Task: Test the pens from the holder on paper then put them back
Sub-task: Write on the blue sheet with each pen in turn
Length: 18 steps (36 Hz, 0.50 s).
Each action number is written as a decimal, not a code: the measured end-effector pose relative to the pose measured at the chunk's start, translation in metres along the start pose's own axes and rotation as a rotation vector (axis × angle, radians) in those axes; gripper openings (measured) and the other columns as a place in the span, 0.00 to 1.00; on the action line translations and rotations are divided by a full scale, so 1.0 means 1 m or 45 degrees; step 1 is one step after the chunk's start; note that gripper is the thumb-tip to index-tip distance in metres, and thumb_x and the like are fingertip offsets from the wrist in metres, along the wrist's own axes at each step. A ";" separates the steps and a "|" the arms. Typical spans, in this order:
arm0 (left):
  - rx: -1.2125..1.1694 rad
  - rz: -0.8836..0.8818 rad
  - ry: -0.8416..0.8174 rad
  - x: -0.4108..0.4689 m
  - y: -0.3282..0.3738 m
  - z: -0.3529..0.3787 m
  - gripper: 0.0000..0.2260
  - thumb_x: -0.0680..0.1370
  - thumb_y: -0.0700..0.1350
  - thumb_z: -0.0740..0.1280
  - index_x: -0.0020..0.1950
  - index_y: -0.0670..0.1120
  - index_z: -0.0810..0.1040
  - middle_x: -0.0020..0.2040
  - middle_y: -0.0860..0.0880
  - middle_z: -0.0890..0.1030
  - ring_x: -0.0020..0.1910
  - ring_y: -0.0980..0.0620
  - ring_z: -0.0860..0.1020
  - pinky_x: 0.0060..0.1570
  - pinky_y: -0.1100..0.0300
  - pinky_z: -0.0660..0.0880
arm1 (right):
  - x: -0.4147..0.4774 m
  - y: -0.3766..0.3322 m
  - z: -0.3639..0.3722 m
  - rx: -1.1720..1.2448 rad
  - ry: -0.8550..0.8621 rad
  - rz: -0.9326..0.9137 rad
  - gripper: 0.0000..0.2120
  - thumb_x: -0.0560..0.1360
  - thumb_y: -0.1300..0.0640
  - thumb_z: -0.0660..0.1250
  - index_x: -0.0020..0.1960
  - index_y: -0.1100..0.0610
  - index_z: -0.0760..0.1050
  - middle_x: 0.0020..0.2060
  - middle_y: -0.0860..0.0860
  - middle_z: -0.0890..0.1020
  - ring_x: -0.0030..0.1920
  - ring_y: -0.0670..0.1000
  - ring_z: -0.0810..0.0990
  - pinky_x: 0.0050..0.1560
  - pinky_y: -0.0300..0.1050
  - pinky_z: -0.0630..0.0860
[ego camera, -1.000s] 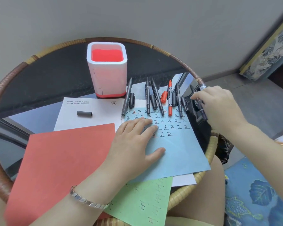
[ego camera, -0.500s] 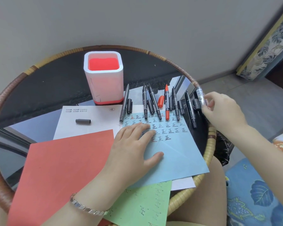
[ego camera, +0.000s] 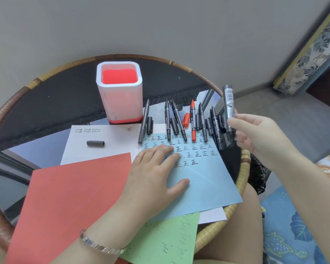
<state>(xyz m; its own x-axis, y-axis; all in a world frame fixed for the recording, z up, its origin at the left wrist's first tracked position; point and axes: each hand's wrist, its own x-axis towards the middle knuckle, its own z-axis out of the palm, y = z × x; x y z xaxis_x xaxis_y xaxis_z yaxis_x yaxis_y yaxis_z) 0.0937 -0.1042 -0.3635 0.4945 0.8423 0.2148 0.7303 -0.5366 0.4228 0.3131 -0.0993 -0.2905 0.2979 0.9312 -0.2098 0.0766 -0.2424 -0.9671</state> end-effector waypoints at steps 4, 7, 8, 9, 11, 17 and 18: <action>0.004 -0.009 -0.016 0.000 0.000 -0.001 0.24 0.69 0.62 0.58 0.58 0.50 0.78 0.58 0.51 0.78 0.59 0.49 0.73 0.61 0.58 0.57 | -0.014 0.012 0.012 0.254 -0.099 -0.008 0.04 0.72 0.65 0.66 0.42 0.58 0.74 0.29 0.49 0.78 0.24 0.45 0.72 0.26 0.34 0.71; 0.013 -0.005 -0.013 0.000 0.000 -0.001 0.24 0.69 0.62 0.58 0.57 0.50 0.78 0.58 0.51 0.79 0.59 0.48 0.74 0.61 0.58 0.58 | -0.019 0.019 0.019 0.411 -0.023 -0.077 0.12 0.74 0.67 0.63 0.37 0.55 0.64 0.26 0.49 0.73 0.23 0.46 0.71 0.23 0.34 0.68; 0.017 -0.003 -0.010 -0.001 0.000 0.000 0.24 0.69 0.62 0.58 0.57 0.50 0.78 0.58 0.51 0.79 0.59 0.49 0.73 0.61 0.58 0.58 | -0.020 0.022 0.021 0.389 0.008 -0.120 0.14 0.75 0.67 0.62 0.36 0.55 0.62 0.26 0.49 0.72 0.23 0.46 0.71 0.24 0.35 0.68; 0.018 -0.001 -0.007 -0.001 0.000 0.000 0.24 0.69 0.62 0.58 0.57 0.50 0.78 0.58 0.51 0.78 0.59 0.50 0.72 0.61 0.58 0.58 | -0.020 0.024 0.023 0.327 0.037 -0.168 0.13 0.75 0.66 0.61 0.35 0.55 0.62 0.26 0.49 0.71 0.23 0.47 0.72 0.25 0.35 0.69; 0.024 0.005 -0.006 -0.001 0.000 0.000 0.24 0.69 0.62 0.58 0.58 0.51 0.77 0.58 0.51 0.78 0.59 0.50 0.70 0.61 0.58 0.57 | -0.020 0.027 0.027 0.168 0.082 -0.238 0.11 0.76 0.60 0.62 0.35 0.57 0.66 0.25 0.49 0.75 0.24 0.47 0.74 0.26 0.37 0.71; 0.065 0.013 -0.021 -0.001 0.000 0.000 0.24 0.70 0.62 0.57 0.61 0.53 0.76 0.58 0.51 0.78 0.59 0.48 0.73 0.61 0.57 0.58 | -0.025 0.026 0.035 0.063 0.042 -0.227 0.15 0.68 0.45 0.64 0.41 0.57 0.76 0.28 0.51 0.82 0.30 0.50 0.81 0.30 0.40 0.78; 0.067 0.014 -0.024 -0.001 0.000 0.000 0.24 0.70 0.62 0.57 0.60 0.53 0.76 0.59 0.51 0.78 0.60 0.48 0.72 0.61 0.56 0.58 | -0.025 0.027 0.036 0.034 0.063 -0.226 0.12 0.69 0.47 0.66 0.40 0.57 0.76 0.27 0.51 0.82 0.29 0.49 0.81 0.30 0.40 0.78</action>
<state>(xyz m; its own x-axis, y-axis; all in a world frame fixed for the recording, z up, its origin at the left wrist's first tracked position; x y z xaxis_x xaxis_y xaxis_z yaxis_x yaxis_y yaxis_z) 0.0933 -0.1048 -0.3634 0.5109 0.8356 0.2021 0.7484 -0.5480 0.3737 0.2740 -0.1193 -0.3169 0.3285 0.9441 -0.0286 0.1072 -0.0673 -0.9920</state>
